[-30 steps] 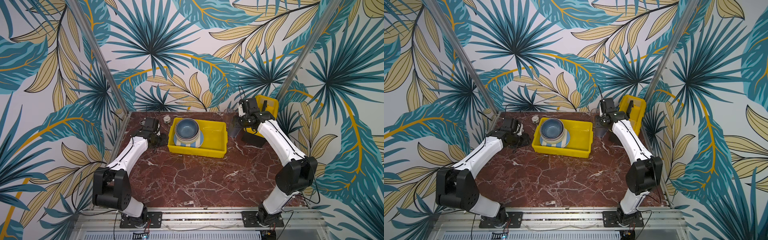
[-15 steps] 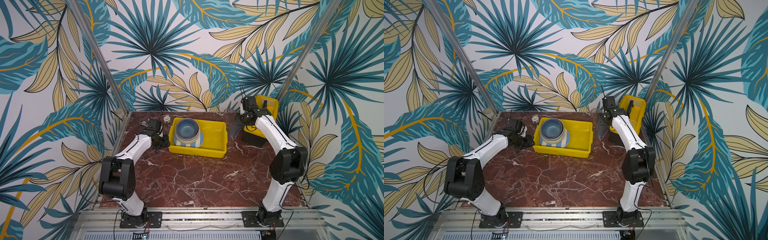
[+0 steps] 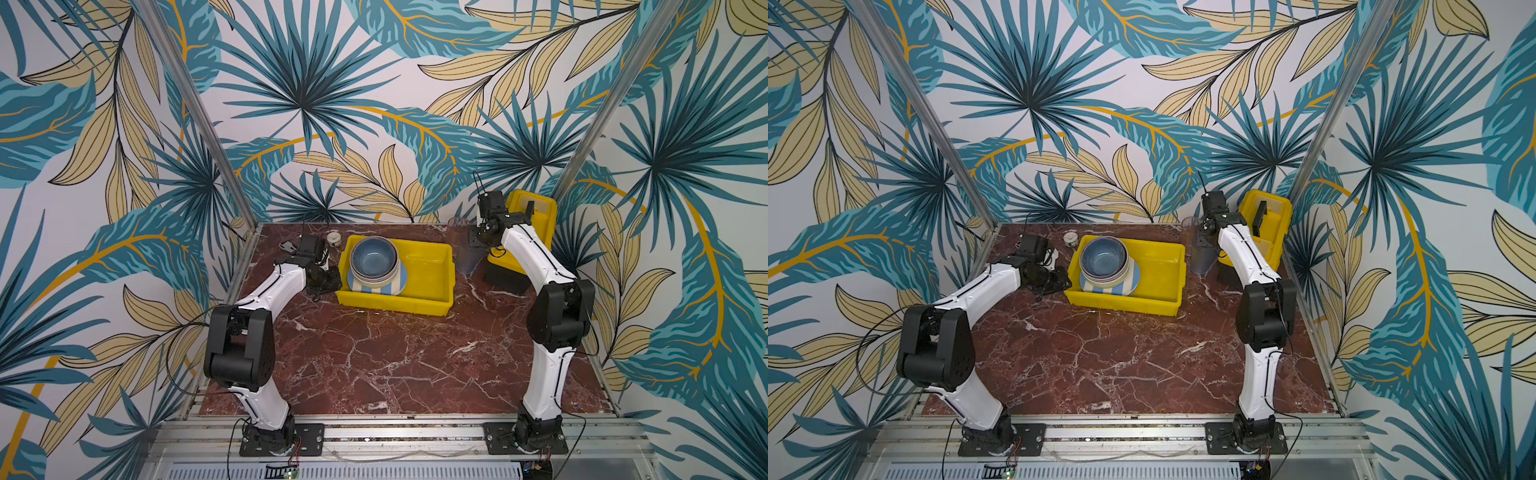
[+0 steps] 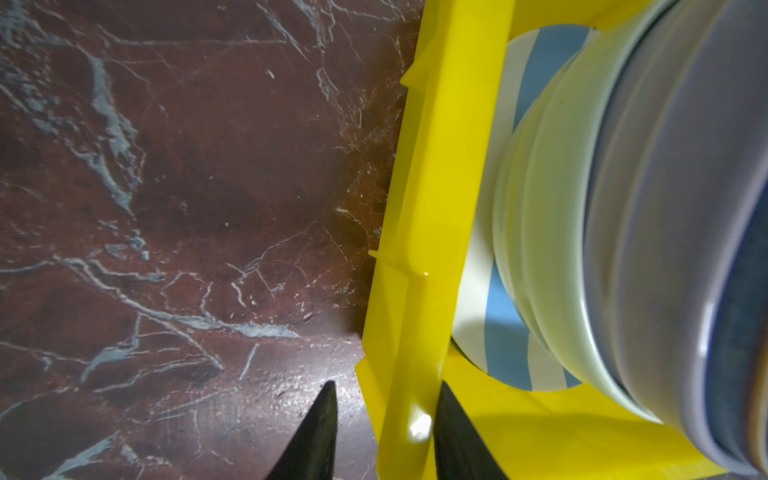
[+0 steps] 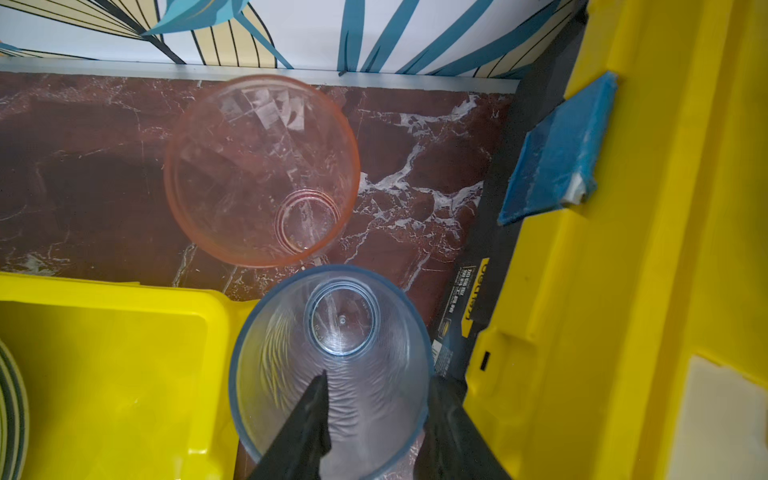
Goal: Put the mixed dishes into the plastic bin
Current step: 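Move the right gripper over the clear blue cup and lower it inside, then close the right gripper on the clear blue cup's rim and lift it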
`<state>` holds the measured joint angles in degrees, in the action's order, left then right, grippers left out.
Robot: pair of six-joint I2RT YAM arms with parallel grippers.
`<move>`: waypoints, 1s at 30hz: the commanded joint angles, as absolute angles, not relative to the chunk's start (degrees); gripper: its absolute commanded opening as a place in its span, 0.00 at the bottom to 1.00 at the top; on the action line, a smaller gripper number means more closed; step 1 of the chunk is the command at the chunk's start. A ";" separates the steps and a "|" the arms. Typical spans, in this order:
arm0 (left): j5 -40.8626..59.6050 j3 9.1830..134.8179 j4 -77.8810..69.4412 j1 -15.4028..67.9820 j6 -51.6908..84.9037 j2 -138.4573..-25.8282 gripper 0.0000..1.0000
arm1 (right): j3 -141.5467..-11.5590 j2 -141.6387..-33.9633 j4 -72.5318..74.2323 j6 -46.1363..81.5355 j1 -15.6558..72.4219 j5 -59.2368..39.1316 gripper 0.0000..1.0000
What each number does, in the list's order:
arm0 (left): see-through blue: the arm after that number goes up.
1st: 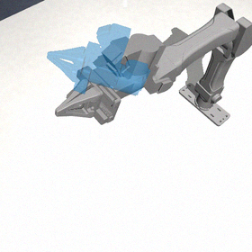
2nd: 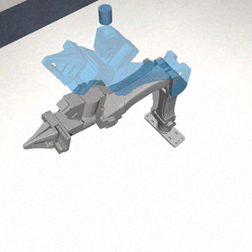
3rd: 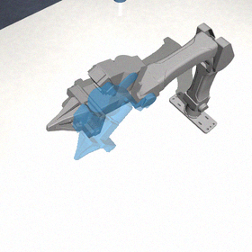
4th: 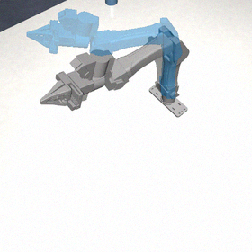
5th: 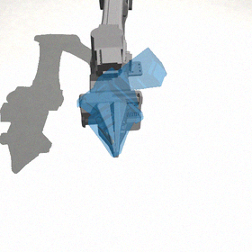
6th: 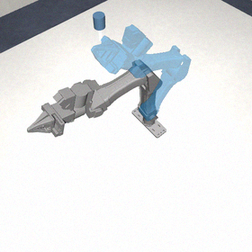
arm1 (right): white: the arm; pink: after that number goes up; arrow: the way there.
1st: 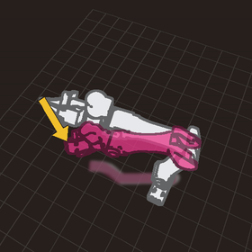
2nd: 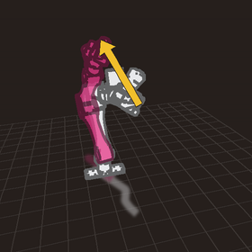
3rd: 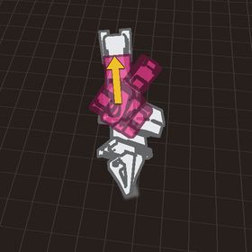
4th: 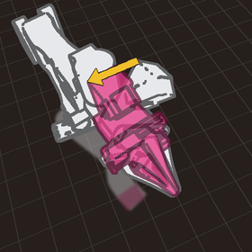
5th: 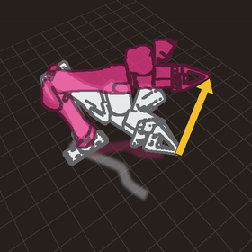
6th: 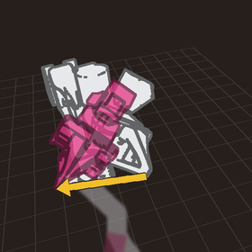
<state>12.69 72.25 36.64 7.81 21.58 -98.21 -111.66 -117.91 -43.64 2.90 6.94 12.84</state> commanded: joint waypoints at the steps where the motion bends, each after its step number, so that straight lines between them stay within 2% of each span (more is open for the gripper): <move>1: 11.23 73.31 36.04 7.38 20.79 -99.14 0.37 | -113.20 -119.22 -44.60 1.67 6.50 14.58 0.42; 11: 10.59 73.74 36.08 7.38 20.96 -98.71 0.37 | -114.84 -121.43 -44.60 0.71 6.37 16.64 0.42; 30: 8.15 77.60 39.35 7.23 19.78 -94.93 0.37 | -116.23 -124.60 -44.69 1.98 5.45 13.38 0.34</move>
